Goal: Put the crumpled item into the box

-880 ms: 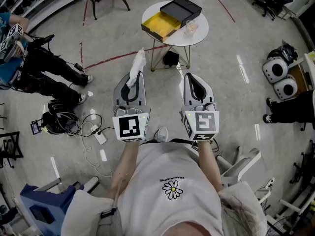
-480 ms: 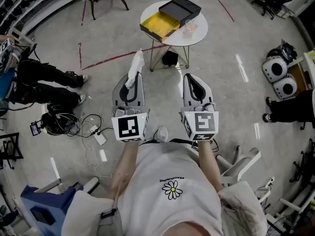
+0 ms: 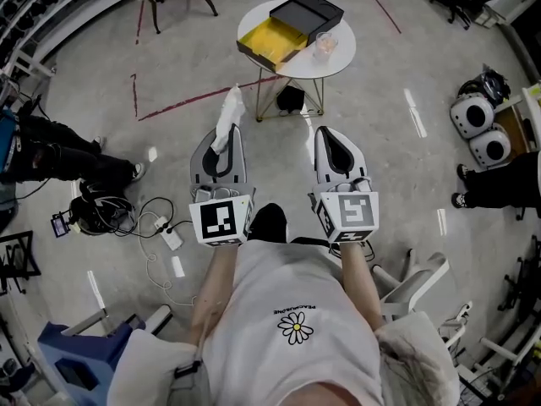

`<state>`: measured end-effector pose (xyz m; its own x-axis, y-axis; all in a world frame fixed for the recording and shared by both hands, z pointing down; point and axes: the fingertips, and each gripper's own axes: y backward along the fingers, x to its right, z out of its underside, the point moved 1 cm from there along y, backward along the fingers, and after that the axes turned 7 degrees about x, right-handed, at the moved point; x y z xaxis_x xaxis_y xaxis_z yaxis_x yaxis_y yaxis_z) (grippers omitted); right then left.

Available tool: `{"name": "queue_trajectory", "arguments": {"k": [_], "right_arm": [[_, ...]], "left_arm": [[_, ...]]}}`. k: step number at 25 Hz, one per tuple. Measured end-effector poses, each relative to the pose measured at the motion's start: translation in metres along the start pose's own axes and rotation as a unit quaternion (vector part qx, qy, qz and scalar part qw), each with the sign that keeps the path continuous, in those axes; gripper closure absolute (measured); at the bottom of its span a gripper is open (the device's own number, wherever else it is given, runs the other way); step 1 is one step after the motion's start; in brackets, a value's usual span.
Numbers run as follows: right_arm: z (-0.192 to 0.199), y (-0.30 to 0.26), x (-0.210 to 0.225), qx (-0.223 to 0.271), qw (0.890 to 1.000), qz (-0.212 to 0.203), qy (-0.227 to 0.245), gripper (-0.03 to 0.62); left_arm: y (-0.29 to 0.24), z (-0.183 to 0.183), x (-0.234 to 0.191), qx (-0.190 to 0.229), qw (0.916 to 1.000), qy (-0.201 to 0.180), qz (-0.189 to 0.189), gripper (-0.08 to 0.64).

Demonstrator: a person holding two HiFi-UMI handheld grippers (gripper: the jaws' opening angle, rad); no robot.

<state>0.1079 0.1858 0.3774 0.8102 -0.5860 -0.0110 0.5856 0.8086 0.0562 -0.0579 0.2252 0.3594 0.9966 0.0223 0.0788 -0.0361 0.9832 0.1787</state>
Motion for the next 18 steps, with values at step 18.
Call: {"name": "queue_trajectory", "arguments": {"k": [18], "right_arm": [[0.02,-0.163,0.048,-0.011,1.0,0.013,0.006,0.589]], "left_arm": [[-0.17,0.033,-0.063,0.017,0.9995,0.017,0.022,0.52]]}}
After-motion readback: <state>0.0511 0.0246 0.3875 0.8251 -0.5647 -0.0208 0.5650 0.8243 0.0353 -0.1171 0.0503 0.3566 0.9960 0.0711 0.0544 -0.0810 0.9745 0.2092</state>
